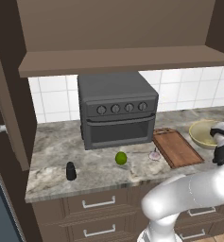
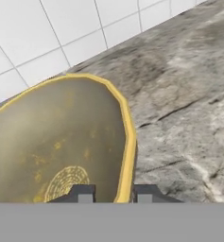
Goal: Open the cabinet. Place the bowl and condiment on the counter. Then place the lime and garlic on the cutting board.
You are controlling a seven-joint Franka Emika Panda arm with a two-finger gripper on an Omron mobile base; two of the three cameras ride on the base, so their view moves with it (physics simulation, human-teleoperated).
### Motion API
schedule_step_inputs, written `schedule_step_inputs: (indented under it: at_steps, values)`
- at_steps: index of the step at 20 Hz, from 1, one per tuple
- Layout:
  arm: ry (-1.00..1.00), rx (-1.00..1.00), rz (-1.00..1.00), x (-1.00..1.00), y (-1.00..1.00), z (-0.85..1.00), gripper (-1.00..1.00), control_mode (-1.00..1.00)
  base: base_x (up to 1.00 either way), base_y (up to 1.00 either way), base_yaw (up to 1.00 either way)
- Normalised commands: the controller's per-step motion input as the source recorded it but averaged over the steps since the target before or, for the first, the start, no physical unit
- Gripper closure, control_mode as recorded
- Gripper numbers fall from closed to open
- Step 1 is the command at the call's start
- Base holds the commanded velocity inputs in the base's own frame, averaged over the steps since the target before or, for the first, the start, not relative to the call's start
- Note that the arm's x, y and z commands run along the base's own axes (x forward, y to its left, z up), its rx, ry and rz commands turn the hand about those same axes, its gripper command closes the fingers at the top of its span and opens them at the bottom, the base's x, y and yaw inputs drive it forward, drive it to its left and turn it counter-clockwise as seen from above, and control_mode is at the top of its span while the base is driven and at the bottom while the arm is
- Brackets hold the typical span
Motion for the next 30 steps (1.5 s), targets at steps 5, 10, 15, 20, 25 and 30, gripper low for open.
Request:
schedule_step_inputs:
  at_steps: [5,10,15,20,25,30]
  values:
    - [-0.02,0.00,-0.03,0.11,0.00,-0.25,1.00,-1.00,0.00,0.00,0.00]
    - [0.00,0.00,0.00,0.02,0.00,-0.02,-1.00,-1.00,0.00,0.00,0.00]
    - [0.00,0.01,-0.03,0.00,0.00,0.30,-1.00,-1.00,0.00,0.00,0.00]
    - [0.04,0.00,-0.03,0.00,-0.04,0.53,-1.00,-1.00,0.00,0.00,0.00]
    - [0.03,-0.04,-0.01,-0.28,-0.06,0.35,-1.00,-1.00,0.00,0.00,0.00]
    - [-0.08,-0.06,0.01,-0.89,0.30,0.05,-1.00,-1.00,0.00,0.00,0.00]
